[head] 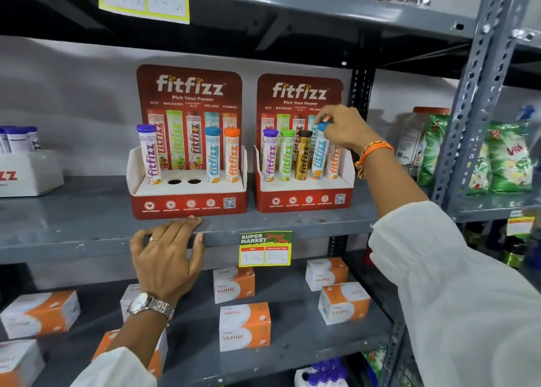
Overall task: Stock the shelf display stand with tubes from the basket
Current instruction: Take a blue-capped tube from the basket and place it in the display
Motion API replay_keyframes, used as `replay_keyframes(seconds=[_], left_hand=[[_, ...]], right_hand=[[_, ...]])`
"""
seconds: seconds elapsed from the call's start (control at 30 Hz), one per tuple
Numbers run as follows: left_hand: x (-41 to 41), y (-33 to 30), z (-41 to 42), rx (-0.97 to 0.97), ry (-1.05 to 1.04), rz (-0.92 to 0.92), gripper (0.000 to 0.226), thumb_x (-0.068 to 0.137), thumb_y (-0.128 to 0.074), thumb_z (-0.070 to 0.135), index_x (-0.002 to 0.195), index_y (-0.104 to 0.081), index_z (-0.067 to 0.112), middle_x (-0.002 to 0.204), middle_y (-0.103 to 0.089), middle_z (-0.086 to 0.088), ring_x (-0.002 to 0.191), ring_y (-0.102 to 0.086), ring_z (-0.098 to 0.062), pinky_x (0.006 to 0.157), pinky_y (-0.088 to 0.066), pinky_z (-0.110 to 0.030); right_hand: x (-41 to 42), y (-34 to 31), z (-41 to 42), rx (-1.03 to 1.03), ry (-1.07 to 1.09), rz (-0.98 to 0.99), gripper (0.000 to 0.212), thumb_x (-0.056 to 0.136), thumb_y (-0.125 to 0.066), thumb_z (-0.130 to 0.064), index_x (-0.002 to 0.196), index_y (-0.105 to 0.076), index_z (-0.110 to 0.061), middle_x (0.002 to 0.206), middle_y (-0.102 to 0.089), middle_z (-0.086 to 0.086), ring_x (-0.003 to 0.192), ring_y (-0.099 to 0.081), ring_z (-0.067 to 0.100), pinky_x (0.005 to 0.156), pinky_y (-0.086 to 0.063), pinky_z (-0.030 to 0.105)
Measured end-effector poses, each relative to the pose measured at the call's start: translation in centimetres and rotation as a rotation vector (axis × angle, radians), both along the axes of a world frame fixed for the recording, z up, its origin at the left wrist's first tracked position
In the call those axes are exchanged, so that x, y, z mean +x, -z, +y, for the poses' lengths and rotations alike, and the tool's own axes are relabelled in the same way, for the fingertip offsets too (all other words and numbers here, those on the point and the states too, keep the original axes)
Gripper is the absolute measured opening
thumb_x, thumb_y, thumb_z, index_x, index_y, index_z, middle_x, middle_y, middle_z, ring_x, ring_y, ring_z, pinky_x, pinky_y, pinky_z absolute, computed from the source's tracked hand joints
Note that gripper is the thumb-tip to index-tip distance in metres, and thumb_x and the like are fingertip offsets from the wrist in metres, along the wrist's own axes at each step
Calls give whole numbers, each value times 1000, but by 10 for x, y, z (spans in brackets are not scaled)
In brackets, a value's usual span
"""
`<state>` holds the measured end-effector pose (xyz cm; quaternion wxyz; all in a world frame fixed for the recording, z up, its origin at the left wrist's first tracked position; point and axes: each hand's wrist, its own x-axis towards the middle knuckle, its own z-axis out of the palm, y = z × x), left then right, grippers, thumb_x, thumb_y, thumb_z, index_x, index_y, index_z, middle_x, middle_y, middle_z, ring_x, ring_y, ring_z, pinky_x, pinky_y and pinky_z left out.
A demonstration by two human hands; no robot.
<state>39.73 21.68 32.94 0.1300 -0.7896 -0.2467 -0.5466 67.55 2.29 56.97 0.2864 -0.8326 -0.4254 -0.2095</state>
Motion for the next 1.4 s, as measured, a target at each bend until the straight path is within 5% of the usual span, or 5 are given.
replay_keyframes(seconds=[0.23,0.5,0.9,1.17,1.4], left_hand=[[1,1,0,-18,-4,6,38,91,-52,38,116,-69,14,113,-73,-9,101,-67,-29,96,-34,-48],[1,1,-3,-49,-26,25,39,93,-48,39,117,-69,16,113,-73,-7,103,-66,-27,97,-33,-48],[-4,-5,-10,-104,-24,56,38,93,-48,39,118,-68,18,115,-73,-4,104,-65,-25,98,-32,-47],[-53,-9,-31,-168,10,263,55,94,-45,46,143,-48,22,145,-53,0,137,-44,-21,116,-18,-45],[-158,41,-49,-326,-92,228,56,90,-56,38,143,-47,22,151,-45,4,142,-36,-19,114,-27,-50]], right_hand=[[1,1,1,43,-51,38,12,88,-69,-16,100,-68,-16,130,-61,13,118,-58,31,90,-49,34],[21,4,12,-37,13,82,50,89,-67,-9,136,-51,-18,134,-61,11,129,-51,34,110,-36,63],[12,3,11,-40,38,59,56,94,-62,-16,145,-42,-19,132,-61,8,139,-29,33,113,-17,62],[-69,14,48,275,-267,-53,44,94,-55,-28,136,-46,-26,121,-63,-4,131,-42,28,110,-31,58],[-194,72,108,369,-700,-120,44,89,-56,-21,132,-54,-19,120,-64,-3,114,-51,23,100,-42,51]])
